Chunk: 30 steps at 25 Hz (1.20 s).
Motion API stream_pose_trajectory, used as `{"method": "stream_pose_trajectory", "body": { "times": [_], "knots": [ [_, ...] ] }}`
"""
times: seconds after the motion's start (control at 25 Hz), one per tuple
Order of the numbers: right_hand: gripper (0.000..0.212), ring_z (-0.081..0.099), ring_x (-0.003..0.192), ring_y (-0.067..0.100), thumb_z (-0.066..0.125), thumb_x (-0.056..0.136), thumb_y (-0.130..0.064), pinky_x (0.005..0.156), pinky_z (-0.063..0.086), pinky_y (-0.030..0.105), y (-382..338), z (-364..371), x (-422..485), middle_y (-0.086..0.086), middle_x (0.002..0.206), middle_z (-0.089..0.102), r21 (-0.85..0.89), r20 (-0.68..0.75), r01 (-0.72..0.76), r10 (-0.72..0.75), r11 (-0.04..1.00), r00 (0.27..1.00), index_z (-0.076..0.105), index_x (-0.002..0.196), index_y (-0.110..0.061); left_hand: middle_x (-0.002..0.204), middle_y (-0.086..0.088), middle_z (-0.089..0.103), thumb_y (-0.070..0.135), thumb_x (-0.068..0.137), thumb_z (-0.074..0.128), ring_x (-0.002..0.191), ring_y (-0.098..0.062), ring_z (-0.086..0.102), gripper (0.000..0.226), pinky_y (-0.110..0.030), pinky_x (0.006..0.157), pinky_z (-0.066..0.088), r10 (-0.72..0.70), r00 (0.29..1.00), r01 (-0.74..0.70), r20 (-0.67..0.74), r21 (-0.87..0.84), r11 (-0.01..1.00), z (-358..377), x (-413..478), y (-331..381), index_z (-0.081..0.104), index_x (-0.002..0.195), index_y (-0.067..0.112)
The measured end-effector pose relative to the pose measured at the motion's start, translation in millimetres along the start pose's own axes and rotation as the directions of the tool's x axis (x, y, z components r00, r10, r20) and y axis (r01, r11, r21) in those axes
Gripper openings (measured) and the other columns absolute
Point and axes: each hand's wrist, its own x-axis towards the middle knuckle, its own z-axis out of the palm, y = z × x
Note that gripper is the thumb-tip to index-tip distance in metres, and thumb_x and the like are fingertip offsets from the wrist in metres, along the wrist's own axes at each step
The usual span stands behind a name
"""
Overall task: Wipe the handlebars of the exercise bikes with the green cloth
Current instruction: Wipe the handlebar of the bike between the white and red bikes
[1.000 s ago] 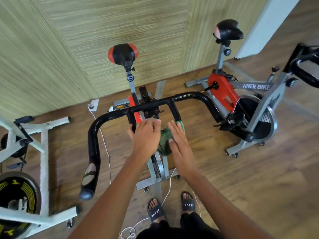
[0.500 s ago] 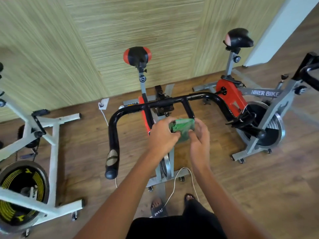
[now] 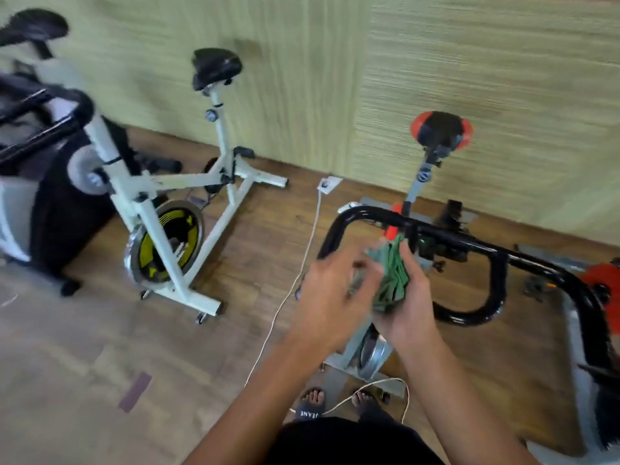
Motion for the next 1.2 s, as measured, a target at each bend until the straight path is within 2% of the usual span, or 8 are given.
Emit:
{"method": "stream_pose_trajectory", "body": {
  "times": [0.12,0.32,0.48,0.6,0.72,0.84,0.96,1.2],
  "knots": [
    [0.041,0.060,0.118,0.027,0.055,0.094,-0.040,0.093,0.048,0.043,4.9,-6.2,9.9,0.010,0.127,0.064,-0.117,0.005,-0.127,0.128,0.985,0.992,0.060,0.127,-0.017,0.098,0.014,0.066,0.026,0.098,0.050,0.096,-0.010,0.063,0.016,-0.045,0.086,0.052,-0.178,0.859,0.190,-0.479,-0.023,0.981,-9.0,-4.3,-24.0,0.065,0.103,0.025],
    [0.047,0.063,0.112,0.017,0.061,0.090,-0.042,0.090,0.049,0.035,13.9,-14.4,12.4,0.002,0.124,0.065,-0.430,0.155,-0.025,0.101,0.902,0.983,0.057,0.132,-0.022,0.115,0.003,0.067,0.046,0.097,0.041,0.113,-0.013,0.059,0.029,-0.047,0.107,0.042,-0.609,0.703,0.527,-0.368,-0.305,0.793,5.2,10.7,-63.6,0.068,0.098,0.036],
    [0.036,0.048,0.127,-0.004,0.046,0.104,-0.032,0.097,0.043,0.014,47.4,-6.1,-2.9,-0.007,0.141,0.051,-0.716,0.512,0.517,-0.151,0.469,0.846,0.044,0.140,-0.030,0.107,-0.002,0.070,0.046,0.099,0.037,0.107,-0.017,0.063,0.039,-0.047,0.104,0.045,-0.652,0.648,0.517,-0.394,-0.403,0.756,12.4,11.6,-64.9,0.070,0.092,0.025],
    [0.048,0.028,0.147,0.008,0.030,0.106,-0.038,0.121,0.025,0.037,64.8,-11.3,9.5,-0.004,0.156,0.037,-0.678,0.678,0.702,-0.181,0.218,0.712,0.036,0.150,-0.020,0.104,-0.006,0.071,0.053,0.093,0.036,0.105,-0.020,0.065,0.047,-0.049,0.102,0.047,-0.674,0.632,0.513,-0.383,-0.445,0.734,10.6,11.3,-66.5,0.070,0.094,0.021],
    [0.052,0.021,0.151,0.015,0.021,0.106,-0.043,0.124,0.012,0.050,65.9,-18.2,30.4,-0.008,0.157,0.038,-0.597,0.750,0.765,-0.170,0.242,0.639,0.038,0.150,-0.020,0.102,-0.007,0.073,0.055,0.094,0.035,0.105,-0.025,0.066,0.052,-0.053,0.101,0.047,-0.667,0.640,0.489,-0.383,-0.467,0.737,11.8,11.7,-67.9,0.071,0.095,0.018],
    [0.044,0.026,0.150,0.019,0.029,0.107,-0.030,0.120,0.024,0.053,68.3,-19.9,37.7,0.001,0.151,0.046,-0.505,0.775,0.806,-0.250,0.308,0.581,0.046,0.144,-0.012,0.099,-0.007,0.073,0.049,0.099,0.032,0.104,-0.025,0.067,0.052,-0.052,0.102,0.047,-0.662,0.645,0.481,-0.381,-0.471,0.740,12.7,12.5,-70.7,0.070,0.098,0.014],
    [0.042,0.033,0.147,0.021,0.033,0.104,-0.017,0.116,0.030,0.054,75.7,-14.3,31.4,0.008,0.147,0.051,-0.511,0.744,0.787,-0.280,0.346,0.606,0.054,0.137,-0.004,0.096,-0.005,0.073,0.049,0.099,0.032,0.101,-0.023,0.068,0.053,-0.049,0.100,0.049,-0.651,0.655,0.454,-0.384,-0.489,0.745,13.0,12.9,-70.1,0.069,0.100,0.012],
    [0.037,0.044,0.138,0.026,0.031,0.104,-0.018,0.110,0.034,0.058,72.0,-20.3,54.7,0.011,0.139,0.056,-0.398,0.836,0.881,-0.295,0.256,0.463,0.052,0.133,-0.010,0.094,0.002,0.073,0.037,0.109,0.027,0.091,-0.004,0.067,0.051,-0.019,0.080,0.049,-0.680,0.622,0.439,-0.388,-0.547,0.713,15.9,13.1,-69.5,0.067,0.111,0.006]
  ]
}}
